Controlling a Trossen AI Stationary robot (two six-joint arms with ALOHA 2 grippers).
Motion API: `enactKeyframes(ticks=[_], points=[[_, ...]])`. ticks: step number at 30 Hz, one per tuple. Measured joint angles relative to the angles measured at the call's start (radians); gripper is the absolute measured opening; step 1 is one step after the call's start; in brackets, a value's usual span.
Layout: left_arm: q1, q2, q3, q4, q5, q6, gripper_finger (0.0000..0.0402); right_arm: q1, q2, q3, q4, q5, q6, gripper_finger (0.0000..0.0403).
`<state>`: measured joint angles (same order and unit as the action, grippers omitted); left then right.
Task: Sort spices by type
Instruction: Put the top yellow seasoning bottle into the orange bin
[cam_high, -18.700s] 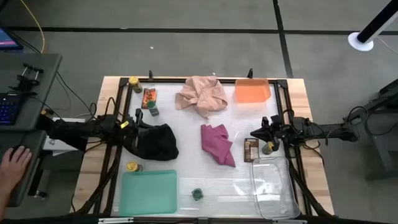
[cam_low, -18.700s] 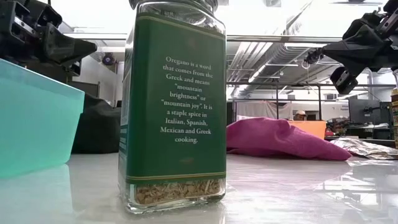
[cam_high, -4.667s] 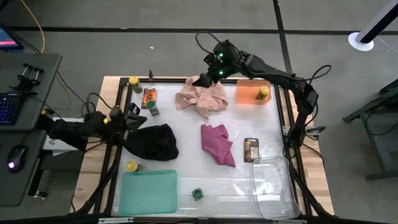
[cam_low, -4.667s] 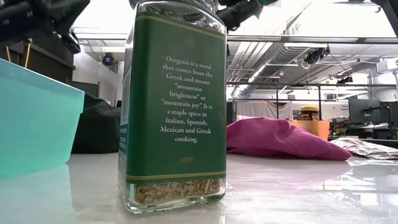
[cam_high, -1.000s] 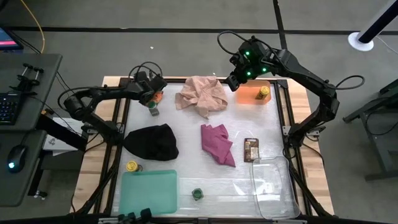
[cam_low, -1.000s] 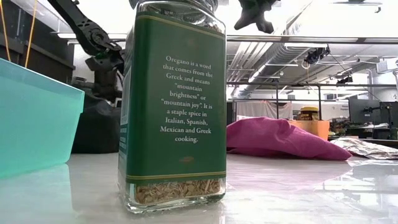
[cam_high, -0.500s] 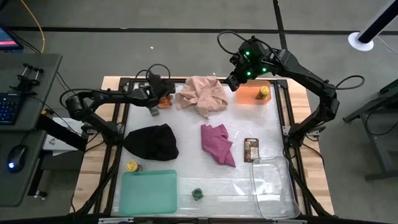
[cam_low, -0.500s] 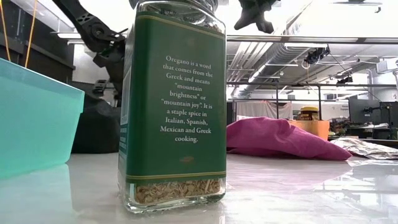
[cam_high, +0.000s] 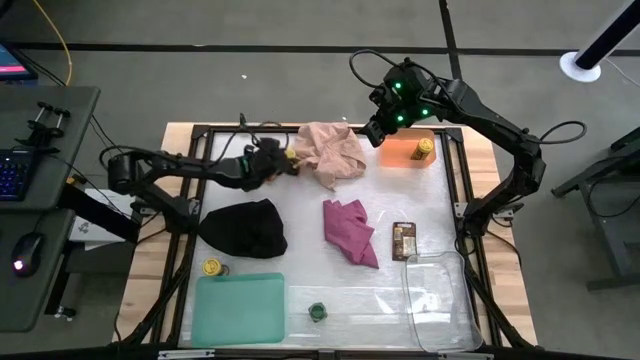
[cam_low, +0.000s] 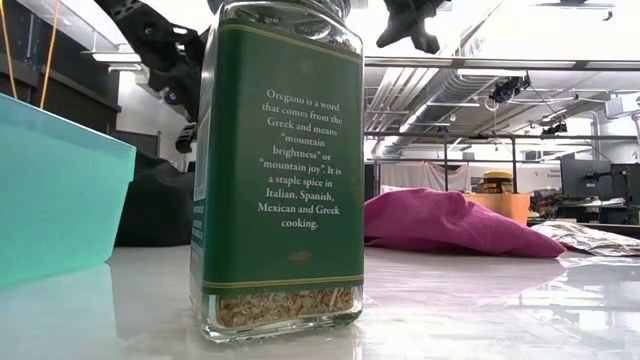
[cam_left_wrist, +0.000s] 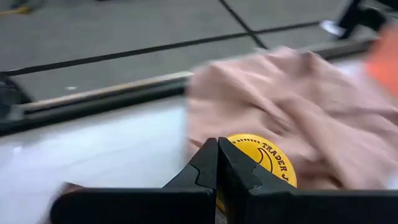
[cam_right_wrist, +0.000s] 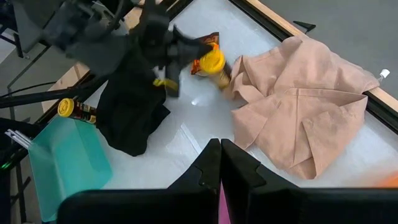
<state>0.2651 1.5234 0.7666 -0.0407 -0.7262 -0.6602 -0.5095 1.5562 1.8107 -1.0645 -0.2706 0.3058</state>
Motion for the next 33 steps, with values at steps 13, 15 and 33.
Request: enactKeyframes(ticks=[13,15,33], points=[[-0.292,0.003,0.005,0.151,0.102,-0.027,0.0000,0.000,0.000,0.000,0.001,-0.002,-0.002,0.0000],[-0.314,0.003,0.006,0.190,0.102,-0.027,0.0000,0.000,0.000,0.000,0.001,-0.014,-0.019,0.0000],[-0.324,-0.467,0.009,0.146,0.121,0.590,0.0000,0.132,0.016,0.000,0.316,-0.151,-0.064,0.0012]])
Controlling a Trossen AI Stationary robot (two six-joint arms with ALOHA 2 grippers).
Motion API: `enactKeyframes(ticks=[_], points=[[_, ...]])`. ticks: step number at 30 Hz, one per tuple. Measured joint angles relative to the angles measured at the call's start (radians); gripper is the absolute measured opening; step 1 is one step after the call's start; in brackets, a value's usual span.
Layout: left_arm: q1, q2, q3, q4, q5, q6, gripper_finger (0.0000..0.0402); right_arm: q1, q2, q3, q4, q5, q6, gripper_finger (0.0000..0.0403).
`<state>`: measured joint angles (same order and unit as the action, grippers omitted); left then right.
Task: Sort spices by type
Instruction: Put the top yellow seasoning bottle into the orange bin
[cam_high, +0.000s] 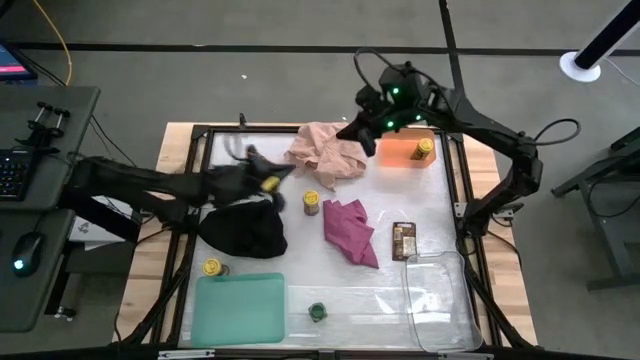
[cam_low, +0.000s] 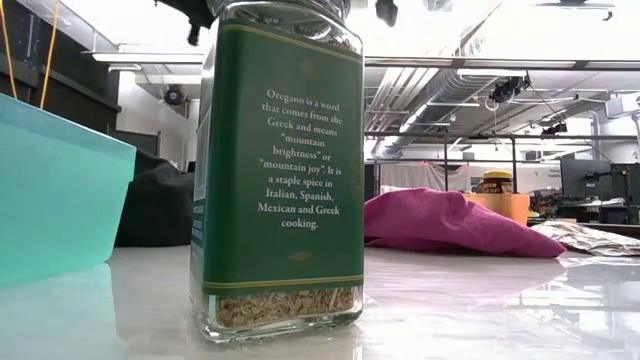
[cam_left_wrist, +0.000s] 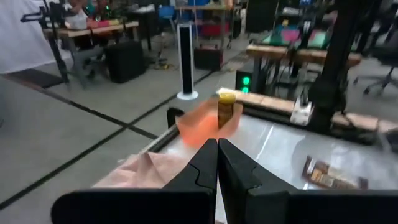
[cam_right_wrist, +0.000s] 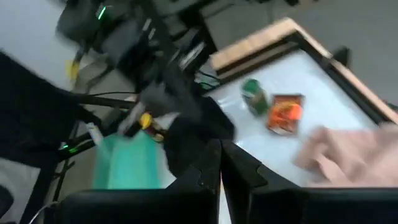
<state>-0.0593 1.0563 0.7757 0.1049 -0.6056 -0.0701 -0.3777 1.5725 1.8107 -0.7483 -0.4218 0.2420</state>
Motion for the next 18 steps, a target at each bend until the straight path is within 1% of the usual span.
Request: enactKeyframes(ticks=[2,4,7,9,12,15,16,18], points=[[0.000,-0.108,0.000,-0.095,0.013,-0.031,0.0000,0.045,0.018,0.000,0.043,0.003,0.000,0.0034],[0.000,-0.205,0.000,-0.184,0.039,-0.091,0.0000,0.084,0.044,0.000,0.062,0.006,-0.017,0.0068],[0.000,-0.328,0.000,-0.309,0.095,-0.197,0.0000,0.138,0.096,0.000,0.070,0.020,-0.056,0.0137],[-0.001,-0.383,0.000,-0.377,0.108,-0.259,0.0000,0.169,0.141,0.000,0.069,0.033,-0.073,0.0189],[-0.002,-0.426,0.001,-0.460,0.109,-0.335,0.0000,0.216,0.219,0.000,0.074,0.045,-0.115,0.0258],[-0.002,-0.433,0.001,-0.516,0.110,-0.378,0.0000,0.264,0.297,0.000,0.077,0.049,-0.211,0.0308],[-0.002,-0.432,0.001,-0.529,0.112,-0.392,0.0000,0.279,0.321,0.000,0.072,0.072,-0.260,0.0319],[-0.002,-0.420,0.001,-0.544,0.124,-0.405,0.0000,0.305,0.365,0.000,0.058,0.154,-0.363,0.0335]])
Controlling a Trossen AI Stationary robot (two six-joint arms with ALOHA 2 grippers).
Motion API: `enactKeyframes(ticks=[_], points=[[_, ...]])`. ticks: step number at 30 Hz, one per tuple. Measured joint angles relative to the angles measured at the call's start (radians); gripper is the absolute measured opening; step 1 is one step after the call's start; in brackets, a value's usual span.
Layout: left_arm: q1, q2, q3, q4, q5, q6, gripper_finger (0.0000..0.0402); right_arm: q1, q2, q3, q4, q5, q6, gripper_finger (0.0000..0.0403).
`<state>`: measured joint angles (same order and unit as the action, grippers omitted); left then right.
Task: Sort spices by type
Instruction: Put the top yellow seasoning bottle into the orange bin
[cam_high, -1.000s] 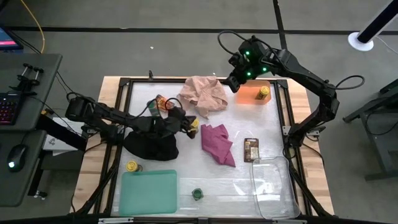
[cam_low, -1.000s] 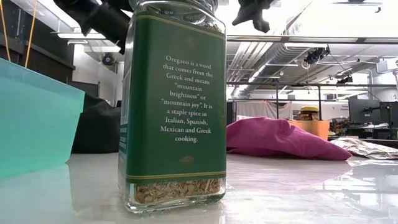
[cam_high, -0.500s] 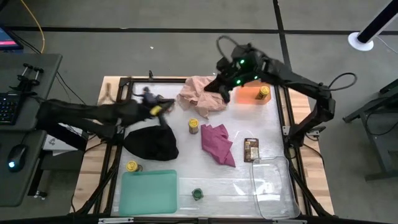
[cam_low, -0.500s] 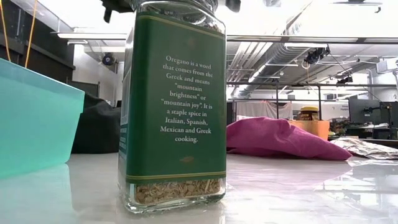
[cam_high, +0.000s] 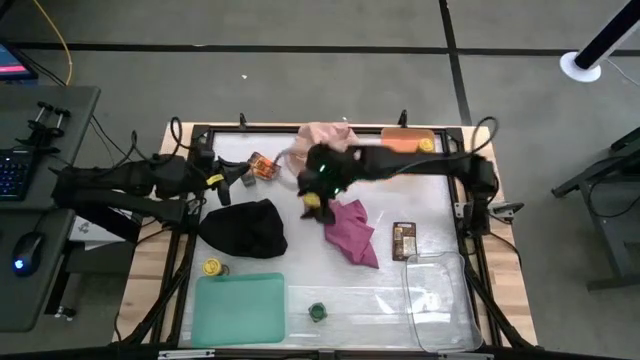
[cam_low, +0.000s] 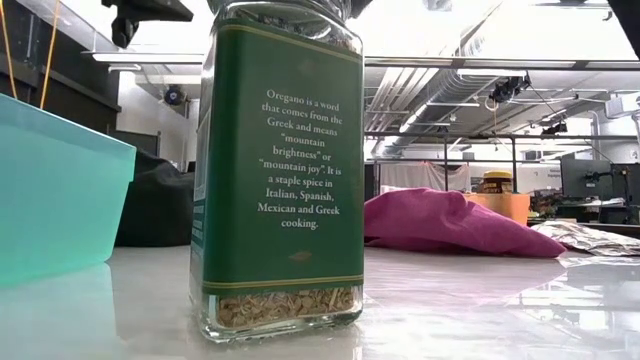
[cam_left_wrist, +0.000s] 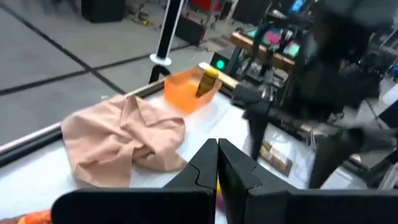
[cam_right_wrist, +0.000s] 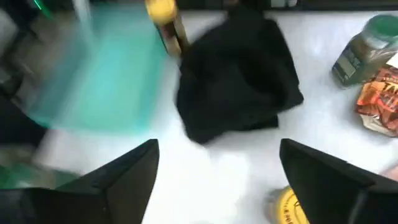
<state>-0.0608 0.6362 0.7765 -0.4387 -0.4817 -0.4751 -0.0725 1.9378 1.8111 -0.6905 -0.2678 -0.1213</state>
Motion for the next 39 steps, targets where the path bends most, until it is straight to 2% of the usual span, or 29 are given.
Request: enactKeyframes(ticks=[3,7,14,19,24,39], points=[[0.000,0.014,-0.001,-0.005,0.016,-0.003,0.0000,0.022,0.046,0.000,-0.019,0.136,-0.125,0.0342],[0.000,0.027,-0.001,-0.004,0.028,-0.003,0.0000,0.027,0.073,0.000,-0.031,0.241,-0.201,0.0340],[0.000,0.033,-0.001,0.004,0.028,-0.023,0.0000,-0.017,0.083,0.000,-0.116,0.227,-0.186,0.0339],[0.000,0.033,-0.001,0.056,0.028,-0.029,0.0000,-0.040,0.100,0.000,-0.071,0.234,-0.183,0.0339],[0.000,0.033,-0.001,0.071,0.028,-0.029,0.0000,-0.046,0.151,-0.001,-0.096,0.185,-0.165,0.0338],[0.000,0.033,-0.001,0.070,0.027,-0.043,0.0000,-0.045,0.248,-0.001,-0.078,0.213,-0.139,0.0333]])
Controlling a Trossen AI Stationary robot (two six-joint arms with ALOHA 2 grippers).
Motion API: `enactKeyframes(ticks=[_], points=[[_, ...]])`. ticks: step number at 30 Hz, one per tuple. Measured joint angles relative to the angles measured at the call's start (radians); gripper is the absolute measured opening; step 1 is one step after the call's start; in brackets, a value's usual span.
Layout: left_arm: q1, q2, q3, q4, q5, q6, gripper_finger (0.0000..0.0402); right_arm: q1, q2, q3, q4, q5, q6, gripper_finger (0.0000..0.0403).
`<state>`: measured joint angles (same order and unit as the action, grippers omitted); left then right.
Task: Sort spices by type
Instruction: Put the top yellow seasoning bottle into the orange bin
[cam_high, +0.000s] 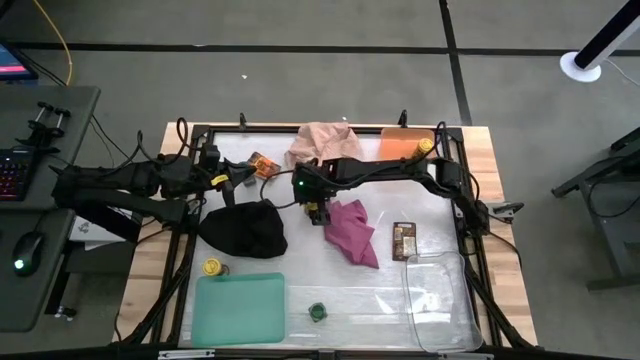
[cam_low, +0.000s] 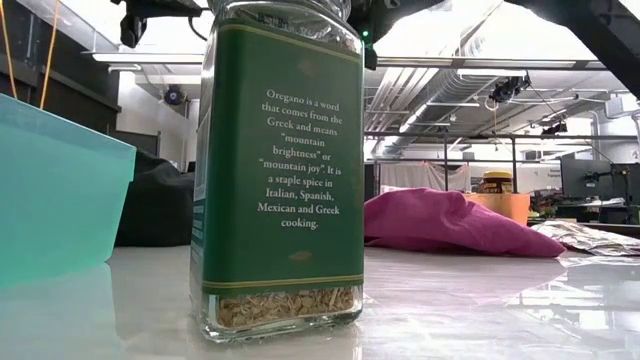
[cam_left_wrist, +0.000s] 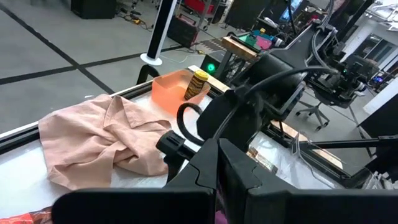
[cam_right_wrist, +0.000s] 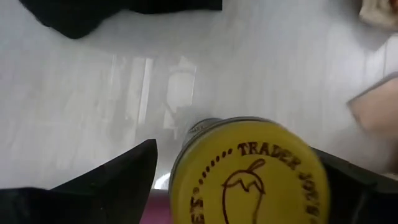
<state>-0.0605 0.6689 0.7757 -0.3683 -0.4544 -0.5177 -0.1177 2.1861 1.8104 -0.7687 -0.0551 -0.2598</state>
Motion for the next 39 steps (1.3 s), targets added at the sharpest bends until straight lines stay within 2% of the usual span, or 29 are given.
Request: enactKeyframes(ticks=[4,9,13,17,20,23,27,32,35,39], points=[[0.000,0.000,0.000,0.000,0.000,-0.002,0.0000,0.000,-0.004,0.001,0.012,0.001,0.024,0.0297],[0.002,0.001,0.000,0.000,-0.002,-0.002,0.0000,0.000,-0.004,0.000,-0.013,0.009,0.070,0.0204],[0.002,0.003,0.000,0.000,-0.001,-0.003,0.0000,0.000,-0.045,-0.001,-0.071,-0.029,0.128,0.0206],[0.002,0.014,0.000,-0.001,-0.001,0.034,0.0000,0.002,-0.157,-0.001,-0.153,-0.028,0.204,0.0206],[0.002,0.038,0.000,0.009,0.004,0.110,0.0000,0.007,-0.260,0.000,-0.238,-0.020,0.329,0.0206],[0.004,0.087,0.000,0.053,0.012,0.170,0.0000,0.039,-0.360,0.000,-0.341,0.041,0.468,0.0206],[0.033,0.181,0.000,0.145,0.136,0.249,0.0000,0.145,-0.448,0.002,-0.528,0.101,0.653,0.0206],[0.057,0.309,-0.001,0.290,0.289,0.246,0.0000,0.263,-0.507,0.000,-0.756,0.287,0.886,0.0206],[0.058,0.359,-0.001,0.386,0.377,0.195,0.0000,0.256,-0.542,-0.015,-0.806,0.346,0.955,0.0206],[0.029,0.398,-0.001,0.481,0.443,0.098,0.0000,0.147,-0.657,-0.188,-0.739,0.354,0.948,0.0206]])
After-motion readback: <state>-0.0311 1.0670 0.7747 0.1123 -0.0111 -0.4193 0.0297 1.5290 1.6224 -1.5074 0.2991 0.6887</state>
